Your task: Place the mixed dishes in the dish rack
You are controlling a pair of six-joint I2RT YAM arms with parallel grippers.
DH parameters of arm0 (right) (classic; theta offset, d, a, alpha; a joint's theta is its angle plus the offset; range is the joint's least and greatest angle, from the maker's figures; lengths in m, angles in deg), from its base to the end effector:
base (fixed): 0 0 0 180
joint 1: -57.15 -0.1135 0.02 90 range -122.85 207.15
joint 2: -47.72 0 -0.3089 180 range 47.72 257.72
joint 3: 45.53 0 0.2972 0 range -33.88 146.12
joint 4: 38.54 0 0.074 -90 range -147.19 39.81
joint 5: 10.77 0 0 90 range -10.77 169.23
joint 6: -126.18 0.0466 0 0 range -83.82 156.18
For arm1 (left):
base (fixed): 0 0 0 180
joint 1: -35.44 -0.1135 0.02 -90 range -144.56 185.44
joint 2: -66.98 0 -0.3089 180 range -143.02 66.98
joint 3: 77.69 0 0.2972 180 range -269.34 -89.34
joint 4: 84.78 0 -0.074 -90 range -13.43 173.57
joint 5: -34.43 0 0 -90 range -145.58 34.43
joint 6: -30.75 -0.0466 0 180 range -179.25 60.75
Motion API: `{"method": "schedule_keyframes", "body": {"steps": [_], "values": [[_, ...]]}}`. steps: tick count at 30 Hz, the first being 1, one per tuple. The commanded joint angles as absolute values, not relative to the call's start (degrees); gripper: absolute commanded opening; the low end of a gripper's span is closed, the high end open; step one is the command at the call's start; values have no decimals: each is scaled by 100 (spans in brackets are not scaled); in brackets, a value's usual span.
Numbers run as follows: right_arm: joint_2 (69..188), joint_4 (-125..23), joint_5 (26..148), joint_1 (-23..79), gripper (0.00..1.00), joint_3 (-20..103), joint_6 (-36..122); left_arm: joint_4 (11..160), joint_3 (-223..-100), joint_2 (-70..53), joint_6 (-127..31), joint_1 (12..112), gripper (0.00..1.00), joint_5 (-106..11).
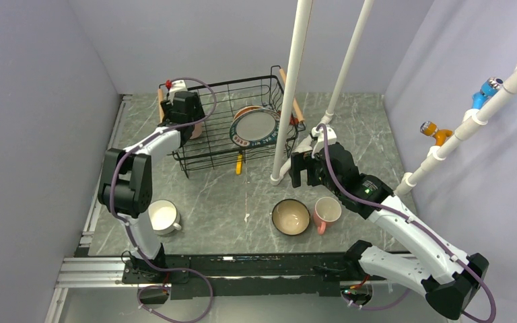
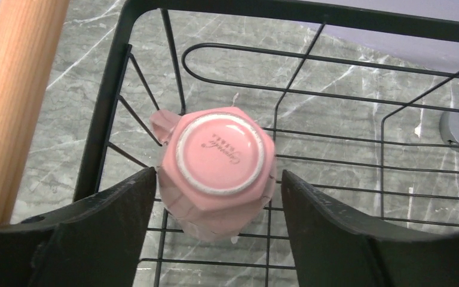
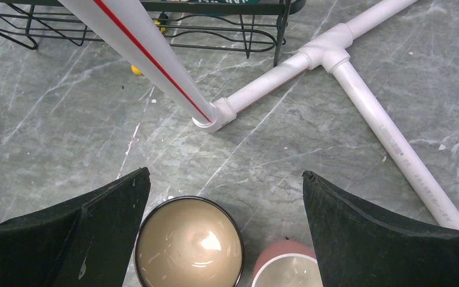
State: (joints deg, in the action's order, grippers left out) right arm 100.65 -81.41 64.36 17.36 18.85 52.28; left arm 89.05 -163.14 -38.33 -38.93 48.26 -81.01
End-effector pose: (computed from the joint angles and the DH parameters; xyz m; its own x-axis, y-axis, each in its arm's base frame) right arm 0.1818 0.1359 0.3569 -0.5097 -0.0757 -0.8570 -0.3215 0.9407 0.1081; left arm 0.4777 -0.0882 0.2595 -0.3402 -0.2442 -0.9081 -0.3136 0.9399 -0.1353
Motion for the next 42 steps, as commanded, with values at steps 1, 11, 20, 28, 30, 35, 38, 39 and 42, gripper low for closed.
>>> {"method": "schedule_keyframes", "body": {"steps": [1,11,20,28,30,35,38,39,42], "values": [[10008,-7902,6526,1764,100,1837,5310,9071,-16187,-3371,-3845,4810,87,-8020],[9982,-7871,6624,1790,100,1771,5406,8402,-16480,-3251,-3782,4809,99,-7619],[9880,-7904,6640,1791,100,1736,5466,6163,-18278,-4343,-3127,4801,99,-7996],[9905,-7878,6647,1801,100,1739,5443,5372,-18800,-4788,-2493,4797,99,-8410],[9920,-7877,6649,1814,100,1740,5417,5080,-18937,-4858,-2307,4810,99,-8529],[9917,-7808,6709,1827,100,1693,5403,4505,-19360,-5171,-1896,4810,98,-8586],[9898,-7819,6719,1843,100,1677,5389,4358,-19555,-5301,-1694,4810,89,-8514],[9872,-7818,6717,1839,100,1672,5386,4332,-19580,-5321,-1621,4808,86,-8511],[9800,-7806,6728,1847,100,1641,5377,4329,-19613,-5299,-1502,4807,71,-8490]]}}
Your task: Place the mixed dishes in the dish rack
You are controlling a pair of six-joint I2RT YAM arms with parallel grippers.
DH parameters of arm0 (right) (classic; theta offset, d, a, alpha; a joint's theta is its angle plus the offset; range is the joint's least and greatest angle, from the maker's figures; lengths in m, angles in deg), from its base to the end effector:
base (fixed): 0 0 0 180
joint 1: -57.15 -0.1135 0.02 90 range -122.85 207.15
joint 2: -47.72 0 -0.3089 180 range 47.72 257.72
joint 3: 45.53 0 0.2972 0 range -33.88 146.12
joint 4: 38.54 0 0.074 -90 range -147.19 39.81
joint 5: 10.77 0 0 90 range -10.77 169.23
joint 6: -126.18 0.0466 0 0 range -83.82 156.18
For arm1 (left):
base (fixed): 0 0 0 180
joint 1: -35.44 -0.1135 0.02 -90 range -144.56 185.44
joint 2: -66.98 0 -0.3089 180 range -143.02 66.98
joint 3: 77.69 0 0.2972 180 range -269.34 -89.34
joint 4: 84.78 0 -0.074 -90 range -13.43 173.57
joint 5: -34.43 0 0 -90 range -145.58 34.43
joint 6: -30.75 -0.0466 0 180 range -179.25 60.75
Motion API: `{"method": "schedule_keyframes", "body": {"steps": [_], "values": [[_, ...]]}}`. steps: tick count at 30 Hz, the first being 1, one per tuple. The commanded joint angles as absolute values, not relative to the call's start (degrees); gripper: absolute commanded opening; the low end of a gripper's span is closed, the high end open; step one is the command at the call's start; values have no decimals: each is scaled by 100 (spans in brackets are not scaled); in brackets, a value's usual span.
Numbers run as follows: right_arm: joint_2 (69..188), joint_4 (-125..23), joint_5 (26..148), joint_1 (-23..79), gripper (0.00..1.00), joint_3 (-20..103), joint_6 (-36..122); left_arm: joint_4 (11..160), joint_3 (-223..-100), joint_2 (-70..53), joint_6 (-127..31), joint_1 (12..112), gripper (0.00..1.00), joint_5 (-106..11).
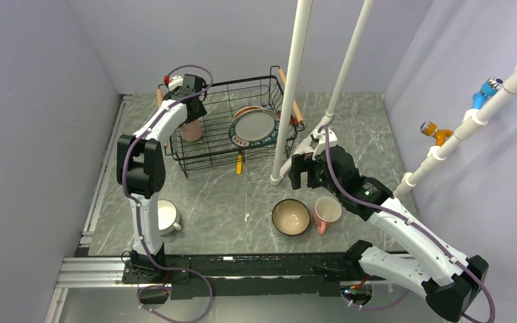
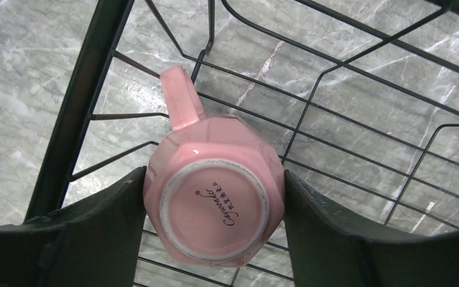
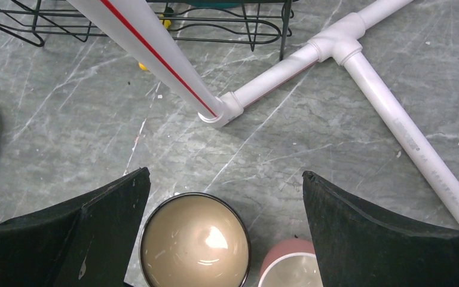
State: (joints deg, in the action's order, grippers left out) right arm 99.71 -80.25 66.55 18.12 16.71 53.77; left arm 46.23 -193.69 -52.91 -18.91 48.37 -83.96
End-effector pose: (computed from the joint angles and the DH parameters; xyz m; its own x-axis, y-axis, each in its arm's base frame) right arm 0.1806 0.1332 0.3474 -0.5282 -0.0486 -0.8477 -0.3245 0.9342 0.1486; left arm 0.5311 -0.0992 0.2695 -0.5388 -0.4606 -0.7054 -0.5662 0.8180 -0.1017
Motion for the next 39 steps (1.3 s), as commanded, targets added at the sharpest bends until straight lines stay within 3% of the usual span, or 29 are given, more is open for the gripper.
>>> {"method": "schedule_keyframes", "body": {"steps": [1,12,19,35,39], "values": [[9783,-7812,6735,1839,100,1634,5376,4317,-19634,-5281,-1462,4816,65,-8501],[9613,-7674,6950,1873,100,1526,5371,4810,-19298,-4803,-1150,4854,21,-8617],[9579,-7619,7052,1873,100,1460,5395,4985,-19451,-4801,-1031,4849,0,-8833],[9733,-7472,7136,1951,100,1346,5376,5600,-19176,-4721,-595,4976,0,-9551],[9679,-7460,7124,1983,100,1297,5384,4952,-19517,-4951,-101,4974,0,-9846]]}}
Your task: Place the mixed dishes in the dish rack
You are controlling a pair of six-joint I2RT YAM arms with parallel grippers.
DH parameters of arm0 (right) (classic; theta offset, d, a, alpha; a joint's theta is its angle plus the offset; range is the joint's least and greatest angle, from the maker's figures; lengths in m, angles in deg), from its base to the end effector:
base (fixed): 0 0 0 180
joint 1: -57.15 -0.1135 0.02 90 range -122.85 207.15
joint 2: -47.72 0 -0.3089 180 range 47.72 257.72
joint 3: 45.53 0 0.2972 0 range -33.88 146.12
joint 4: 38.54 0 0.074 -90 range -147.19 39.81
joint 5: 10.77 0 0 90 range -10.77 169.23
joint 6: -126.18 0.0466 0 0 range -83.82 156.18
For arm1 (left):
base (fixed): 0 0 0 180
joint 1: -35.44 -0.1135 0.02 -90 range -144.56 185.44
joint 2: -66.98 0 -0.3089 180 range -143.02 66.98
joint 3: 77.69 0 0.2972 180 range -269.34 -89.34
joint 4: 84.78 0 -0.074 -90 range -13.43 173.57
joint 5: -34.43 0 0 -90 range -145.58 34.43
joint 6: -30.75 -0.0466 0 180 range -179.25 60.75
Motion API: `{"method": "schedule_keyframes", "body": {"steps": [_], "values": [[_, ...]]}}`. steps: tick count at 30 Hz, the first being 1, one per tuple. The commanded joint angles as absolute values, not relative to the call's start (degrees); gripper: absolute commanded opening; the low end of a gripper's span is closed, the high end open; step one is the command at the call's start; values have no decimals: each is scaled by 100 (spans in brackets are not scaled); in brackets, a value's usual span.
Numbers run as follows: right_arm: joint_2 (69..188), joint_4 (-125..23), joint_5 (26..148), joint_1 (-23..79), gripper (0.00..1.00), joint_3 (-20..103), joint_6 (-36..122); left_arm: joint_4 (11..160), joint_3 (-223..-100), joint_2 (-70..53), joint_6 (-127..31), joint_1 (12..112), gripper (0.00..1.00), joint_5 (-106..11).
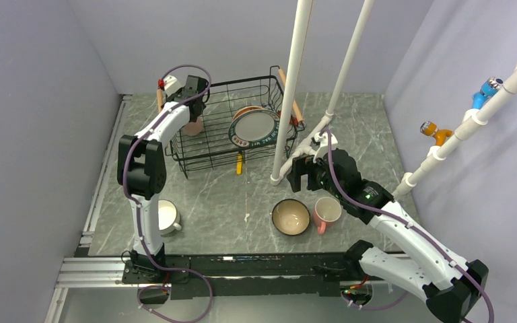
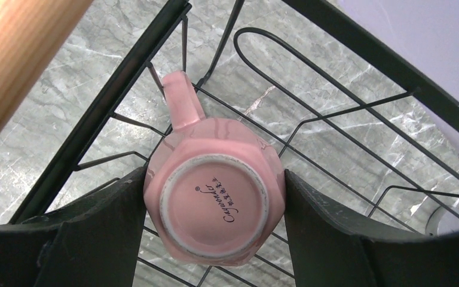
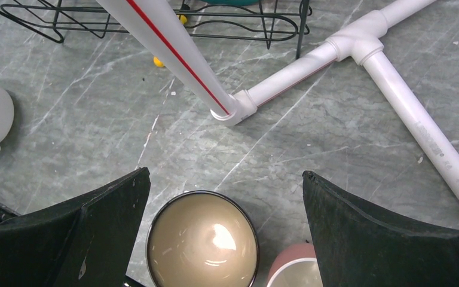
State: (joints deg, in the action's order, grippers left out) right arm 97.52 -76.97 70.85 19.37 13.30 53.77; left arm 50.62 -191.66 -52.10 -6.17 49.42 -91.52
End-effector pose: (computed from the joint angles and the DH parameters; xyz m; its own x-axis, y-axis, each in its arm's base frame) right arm 0.1771 0.1287 0.3371 -0.5227 -0.0269 -0.8521 -0.3648 0.9104 0.1951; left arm 0.5291 -0.1035 0.2718 -0.3065 -0.5907 -0.7465 -0.6956 0.6743 -0.2480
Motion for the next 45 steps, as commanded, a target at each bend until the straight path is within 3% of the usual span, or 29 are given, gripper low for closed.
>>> {"method": "schedule_keyframes", "body": {"steps": [1,13,17,24,29,35,45], "values": [[9681,-7462,7124,1992,100,1297,5385,4832,-19572,-5012,3,4971,0,-9874],[9686,-7509,7181,2049,100,1339,5425,4909,-19694,-5238,282,4981,0,-9958],[9684,-7493,7220,2072,100,1317,5459,5037,-19848,-5346,-90,5034,25,-10130],[9702,-7486,7265,2081,100,1313,5498,5366,-19810,-5462,-552,5091,37,-10330],[9660,-7548,7264,2091,100,1324,5516,5443,-19955,-5553,-801,5104,70,-10364],[9689,-7538,7306,2111,100,1327,5539,5890,-19603,-5294,-1093,5117,99,-10084],[9646,-7589,7388,2122,100,1341,5615,5875,-19094,-4713,-1157,5109,99,-9348]]}}
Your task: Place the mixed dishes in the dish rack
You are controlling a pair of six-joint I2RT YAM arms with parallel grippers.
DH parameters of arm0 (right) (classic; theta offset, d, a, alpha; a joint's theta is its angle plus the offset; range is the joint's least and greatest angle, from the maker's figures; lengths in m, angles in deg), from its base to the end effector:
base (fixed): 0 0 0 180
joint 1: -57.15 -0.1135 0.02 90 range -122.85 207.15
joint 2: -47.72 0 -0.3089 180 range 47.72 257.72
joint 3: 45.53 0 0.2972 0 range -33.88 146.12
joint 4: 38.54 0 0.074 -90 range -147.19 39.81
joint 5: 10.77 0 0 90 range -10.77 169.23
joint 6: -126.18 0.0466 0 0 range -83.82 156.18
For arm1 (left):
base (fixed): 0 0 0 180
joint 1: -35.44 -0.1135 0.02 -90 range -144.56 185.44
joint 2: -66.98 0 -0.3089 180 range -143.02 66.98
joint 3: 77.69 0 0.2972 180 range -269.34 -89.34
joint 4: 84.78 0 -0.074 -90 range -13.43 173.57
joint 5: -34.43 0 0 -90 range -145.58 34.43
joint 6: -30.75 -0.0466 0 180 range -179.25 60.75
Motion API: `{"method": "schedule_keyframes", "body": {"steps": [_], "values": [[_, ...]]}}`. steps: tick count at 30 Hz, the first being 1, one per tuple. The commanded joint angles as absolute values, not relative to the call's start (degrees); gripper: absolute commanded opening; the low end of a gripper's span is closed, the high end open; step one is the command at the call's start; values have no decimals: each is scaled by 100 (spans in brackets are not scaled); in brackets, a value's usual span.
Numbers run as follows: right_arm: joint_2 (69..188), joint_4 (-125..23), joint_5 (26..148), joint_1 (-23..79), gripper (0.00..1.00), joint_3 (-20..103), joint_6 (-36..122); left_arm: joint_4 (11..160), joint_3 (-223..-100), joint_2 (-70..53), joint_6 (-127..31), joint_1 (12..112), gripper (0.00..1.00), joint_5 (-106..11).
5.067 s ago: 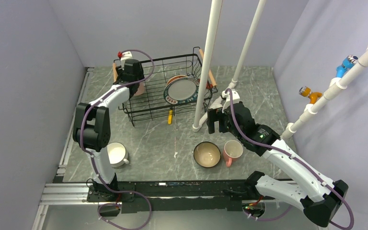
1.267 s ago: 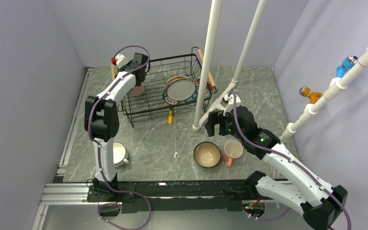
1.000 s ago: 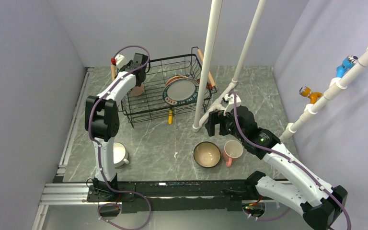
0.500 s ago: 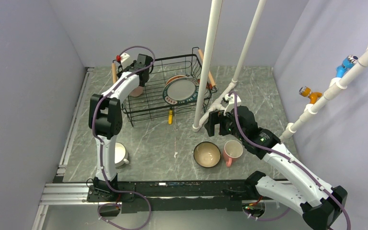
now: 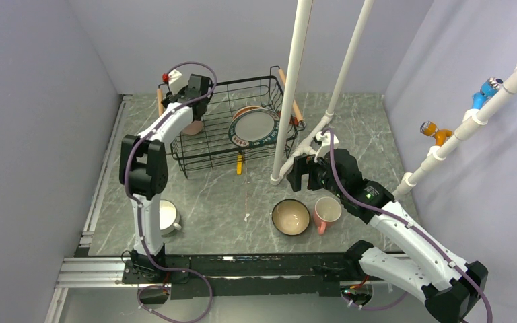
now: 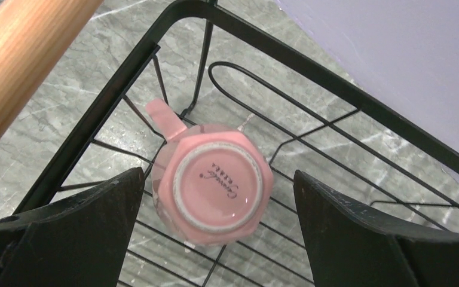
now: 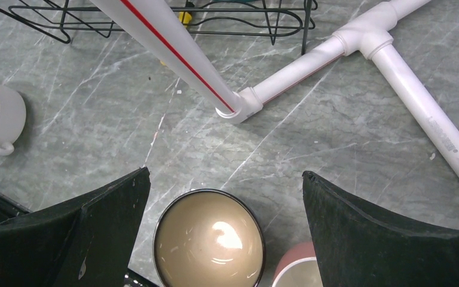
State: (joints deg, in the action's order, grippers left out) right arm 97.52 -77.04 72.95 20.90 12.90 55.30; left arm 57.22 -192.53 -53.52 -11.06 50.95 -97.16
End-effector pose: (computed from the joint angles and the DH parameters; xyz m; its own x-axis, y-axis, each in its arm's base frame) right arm 0.1795 0.1253 0.3341 -0.5469 0.0027 -0.8372 -0.3515 0.9068 0.2326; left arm 0.5395 -0.1176 0.2752 -0.2477 -0.5098 -0.8239 -0.6710 0.7037 -0.2337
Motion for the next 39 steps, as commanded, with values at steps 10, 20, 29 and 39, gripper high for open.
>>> {"method": "schedule_keyframes", "body": {"steps": [10,20,29,39], "values": [[9458,-7850,7258,2128,100,1302,5581,5471,-18423,-3837,-1216,4984,99,-7951],[9512,-8513,6308,2139,100,1360,6194,5861,-17529,-2211,-2074,4720,99,-4835],[10049,-9737,5595,2291,100,1569,7754,5923,-15776,156,-2669,4411,99,-2343],[10131,-9871,6026,2304,99,1053,8468,5237,-14604,2290,-2965,4379,99,-1761]]}}
